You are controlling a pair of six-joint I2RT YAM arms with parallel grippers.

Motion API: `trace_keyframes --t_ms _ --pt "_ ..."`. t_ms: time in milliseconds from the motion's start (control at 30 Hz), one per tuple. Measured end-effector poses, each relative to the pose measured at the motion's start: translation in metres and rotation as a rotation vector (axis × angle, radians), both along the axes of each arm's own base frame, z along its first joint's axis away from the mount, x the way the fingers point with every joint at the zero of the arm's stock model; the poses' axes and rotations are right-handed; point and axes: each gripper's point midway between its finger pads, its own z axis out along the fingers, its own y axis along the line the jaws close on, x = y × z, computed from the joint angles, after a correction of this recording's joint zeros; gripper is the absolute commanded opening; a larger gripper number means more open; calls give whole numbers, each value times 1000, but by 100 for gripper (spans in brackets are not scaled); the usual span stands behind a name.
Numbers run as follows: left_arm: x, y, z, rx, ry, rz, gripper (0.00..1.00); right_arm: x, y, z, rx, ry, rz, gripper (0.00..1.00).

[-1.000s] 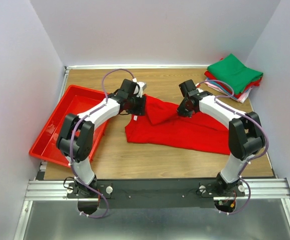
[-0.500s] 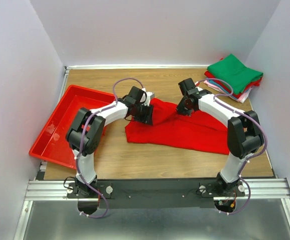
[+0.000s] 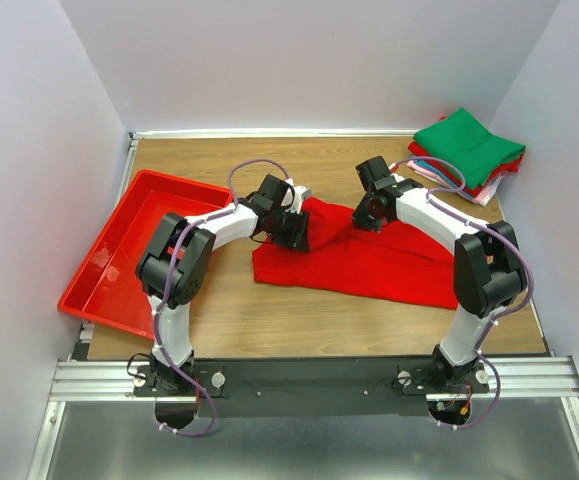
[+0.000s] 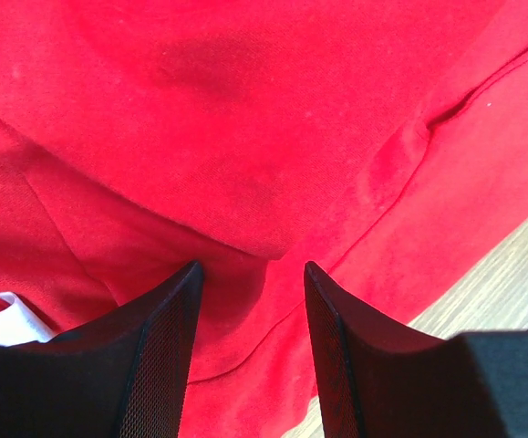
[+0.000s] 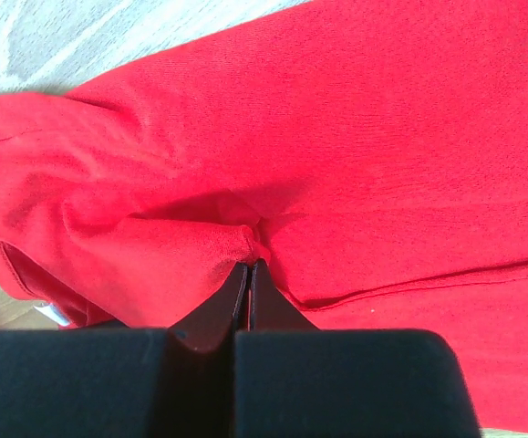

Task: Fold and stack the t-shirts
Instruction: Fold the tshirt

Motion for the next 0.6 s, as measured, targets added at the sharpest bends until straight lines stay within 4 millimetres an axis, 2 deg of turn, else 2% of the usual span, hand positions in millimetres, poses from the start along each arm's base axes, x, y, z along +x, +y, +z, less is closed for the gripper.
trace_keyframes --t_ms 600 --pt "3 8 2 53 29 78 57 3 1 3 2 -9 6 1"
